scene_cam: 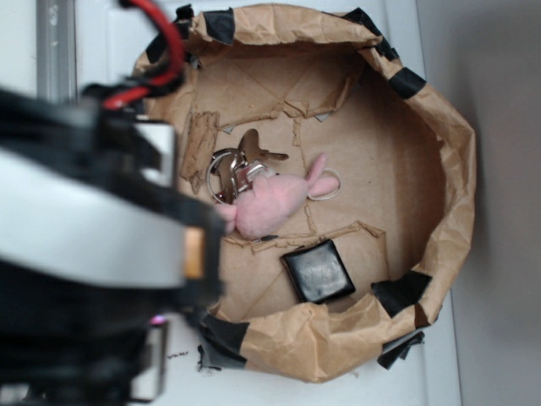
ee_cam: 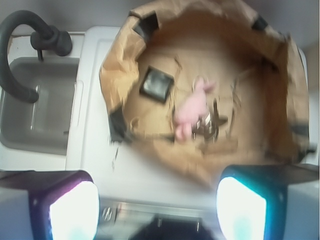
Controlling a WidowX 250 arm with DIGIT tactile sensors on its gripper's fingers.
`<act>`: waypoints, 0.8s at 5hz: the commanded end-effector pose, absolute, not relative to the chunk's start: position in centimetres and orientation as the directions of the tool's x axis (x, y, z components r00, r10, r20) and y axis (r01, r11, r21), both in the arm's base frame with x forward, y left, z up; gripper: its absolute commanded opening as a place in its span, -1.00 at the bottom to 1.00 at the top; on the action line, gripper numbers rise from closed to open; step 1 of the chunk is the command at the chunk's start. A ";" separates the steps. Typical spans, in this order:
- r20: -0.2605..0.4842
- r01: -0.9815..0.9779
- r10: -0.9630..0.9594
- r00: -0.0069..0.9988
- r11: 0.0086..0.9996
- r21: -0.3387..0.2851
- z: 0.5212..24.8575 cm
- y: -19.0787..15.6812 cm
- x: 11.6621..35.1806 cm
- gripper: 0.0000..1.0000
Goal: Grab the black box.
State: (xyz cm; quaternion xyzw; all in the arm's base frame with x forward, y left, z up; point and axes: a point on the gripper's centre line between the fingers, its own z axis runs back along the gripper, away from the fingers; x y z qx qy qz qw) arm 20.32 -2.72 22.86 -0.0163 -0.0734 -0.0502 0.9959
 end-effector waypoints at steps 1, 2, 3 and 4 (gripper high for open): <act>0.187 0.433 -0.436 0.880 0.899 0.060 18.3 -2.4 24.6 1.00; 0.222 0.525 -0.541 0.811 0.841 0.131 16.6 -0.7 25.0 1.00; 0.296 0.374 -0.380 0.876 0.924 0.080 16.9 1.6 24.4 1.00; 0.296 0.374 -0.380 0.876 0.924 0.080 16.9 1.6 24.4 1.00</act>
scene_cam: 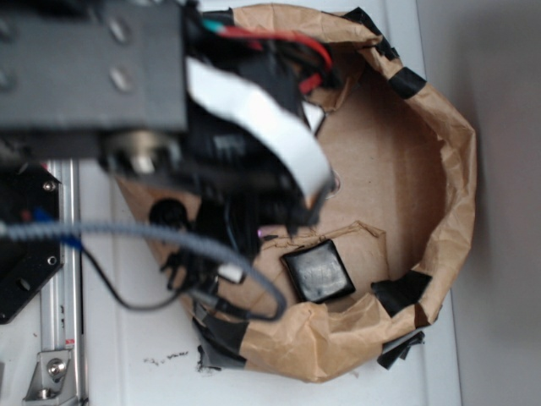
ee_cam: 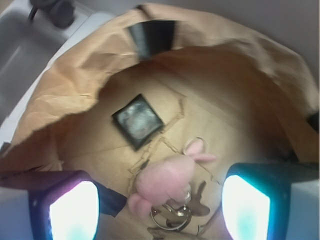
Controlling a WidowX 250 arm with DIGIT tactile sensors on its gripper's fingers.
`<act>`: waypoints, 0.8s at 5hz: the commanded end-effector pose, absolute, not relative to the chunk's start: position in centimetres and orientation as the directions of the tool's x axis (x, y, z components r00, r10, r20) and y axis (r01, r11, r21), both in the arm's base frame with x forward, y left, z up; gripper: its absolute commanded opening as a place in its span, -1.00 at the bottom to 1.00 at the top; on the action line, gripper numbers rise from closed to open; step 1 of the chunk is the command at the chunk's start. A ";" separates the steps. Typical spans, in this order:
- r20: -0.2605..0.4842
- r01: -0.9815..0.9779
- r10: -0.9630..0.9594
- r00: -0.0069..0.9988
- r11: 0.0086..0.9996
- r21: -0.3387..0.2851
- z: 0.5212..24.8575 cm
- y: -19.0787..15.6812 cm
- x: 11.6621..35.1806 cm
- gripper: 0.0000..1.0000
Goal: Grab the black box.
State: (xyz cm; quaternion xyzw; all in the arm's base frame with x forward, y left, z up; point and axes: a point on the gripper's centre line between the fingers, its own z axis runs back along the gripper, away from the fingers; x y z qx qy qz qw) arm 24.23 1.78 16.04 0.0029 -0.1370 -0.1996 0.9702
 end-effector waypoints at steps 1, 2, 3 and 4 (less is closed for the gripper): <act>0.296 0.374 -0.380 0.876 0.924 0.080 16.9 1.6 24.4 1.00; 0.276 0.519 -0.523 0.806 0.850 0.094 15.3 1.6 25.8 1.00; 0.246 0.571 -0.576 0.780 0.815 0.099 12.6 2.0 27.8 1.00; 0.219 0.684 -0.677 0.703 0.727 0.051 11.0 0.8 27.9 1.00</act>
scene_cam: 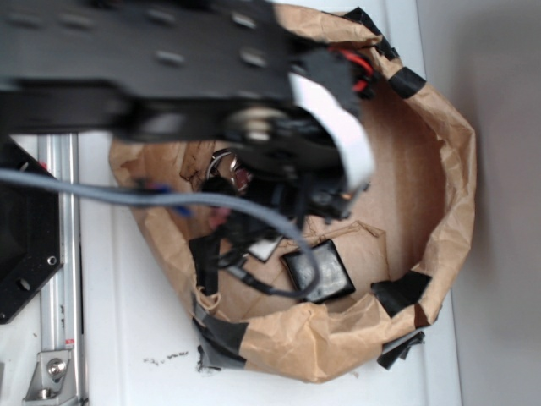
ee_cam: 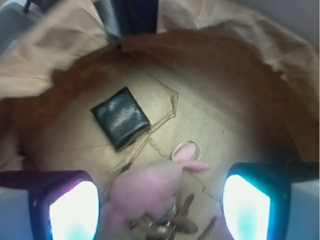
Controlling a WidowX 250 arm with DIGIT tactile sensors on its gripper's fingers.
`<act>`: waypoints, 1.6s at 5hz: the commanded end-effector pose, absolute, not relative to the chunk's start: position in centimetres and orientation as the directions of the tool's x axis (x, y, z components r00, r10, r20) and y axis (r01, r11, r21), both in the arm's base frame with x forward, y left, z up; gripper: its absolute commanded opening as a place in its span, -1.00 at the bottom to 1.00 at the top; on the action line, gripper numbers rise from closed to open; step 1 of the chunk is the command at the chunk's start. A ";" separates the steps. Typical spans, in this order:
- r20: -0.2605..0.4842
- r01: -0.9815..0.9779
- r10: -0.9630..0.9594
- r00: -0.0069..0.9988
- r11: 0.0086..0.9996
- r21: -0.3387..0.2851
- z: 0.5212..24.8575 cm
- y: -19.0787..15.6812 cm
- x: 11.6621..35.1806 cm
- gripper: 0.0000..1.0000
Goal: Grab the black box.
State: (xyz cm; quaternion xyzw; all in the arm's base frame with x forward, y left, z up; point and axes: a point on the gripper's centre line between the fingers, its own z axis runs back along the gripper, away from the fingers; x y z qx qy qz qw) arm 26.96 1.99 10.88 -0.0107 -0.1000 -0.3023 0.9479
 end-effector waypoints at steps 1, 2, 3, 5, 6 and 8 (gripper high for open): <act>0.197 0.769 -0.765 0.614 0.636 0.073 9.7 -1.2 27.0 1.00; 0.203 0.810 -0.810 0.551 0.577 0.102 8.7 -2.8 26.5 1.00; 0.217 0.835 -0.837 0.502 0.535 0.131 7.6 -4.2 26.0 1.00; 0.230 0.827 -0.825 0.516 0.550 0.116 5.6 -5.4 28.7 1.00; 0.212 0.821 -0.816 0.538 0.564 0.091 4.1 -5.9 30.3 1.00; 0.143 0.862 -0.852 0.503 0.506 -0.019 0.9 -8.6 29.2 1.00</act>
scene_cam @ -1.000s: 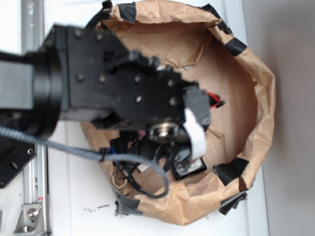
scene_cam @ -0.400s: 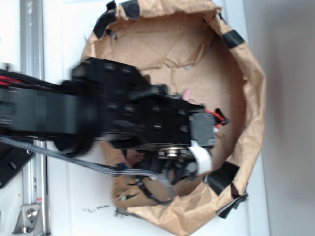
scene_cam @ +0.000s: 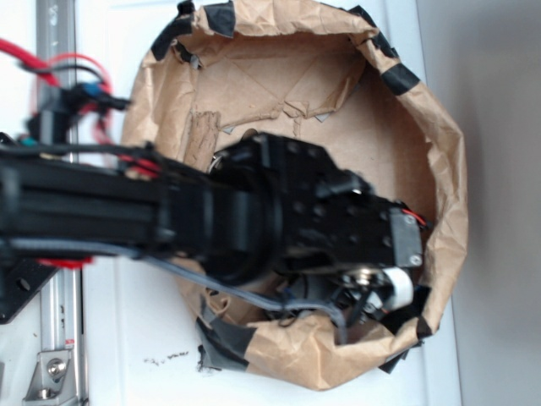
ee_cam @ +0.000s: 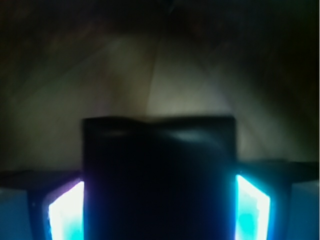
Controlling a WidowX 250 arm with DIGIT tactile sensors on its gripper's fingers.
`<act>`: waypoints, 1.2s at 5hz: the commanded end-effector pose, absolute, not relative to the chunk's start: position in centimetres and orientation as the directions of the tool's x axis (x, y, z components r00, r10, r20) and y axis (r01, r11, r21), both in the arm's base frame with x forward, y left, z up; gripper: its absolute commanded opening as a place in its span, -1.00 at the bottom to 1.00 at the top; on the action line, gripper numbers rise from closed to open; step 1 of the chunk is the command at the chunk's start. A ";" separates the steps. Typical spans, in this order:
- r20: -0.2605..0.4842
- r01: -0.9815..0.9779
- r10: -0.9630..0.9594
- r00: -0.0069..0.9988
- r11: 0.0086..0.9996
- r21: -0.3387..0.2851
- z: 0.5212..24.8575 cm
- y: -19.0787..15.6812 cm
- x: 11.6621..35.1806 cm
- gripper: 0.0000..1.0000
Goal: Grab the black box.
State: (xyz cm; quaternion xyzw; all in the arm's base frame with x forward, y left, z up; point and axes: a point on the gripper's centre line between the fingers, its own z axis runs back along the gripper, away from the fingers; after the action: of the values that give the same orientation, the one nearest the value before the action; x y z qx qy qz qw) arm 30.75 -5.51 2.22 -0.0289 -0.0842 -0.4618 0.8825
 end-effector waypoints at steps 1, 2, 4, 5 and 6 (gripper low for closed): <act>0.136 0.838 -0.830 0.542 0.545 -0.012 0.7 -8.4 27.4 -1.00; 0.185 0.687 -0.676 0.714 0.727 0.005 4.6 -5.0 25.7 -1.00; 0.308 0.261 -0.214 0.927 0.958 -0.119 13.6 4.1 24.0 -1.00; 0.303 0.091 -0.038 0.952 0.982 -0.163 16.2 2.7 24.4 -1.00; 0.270 0.086 -0.045 0.962 0.986 -0.144 16.9 0.5 25.1 -1.00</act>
State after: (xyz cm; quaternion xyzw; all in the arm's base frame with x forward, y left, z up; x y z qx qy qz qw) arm 24.95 2.24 15.55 -0.0810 -0.1064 -0.0237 0.9907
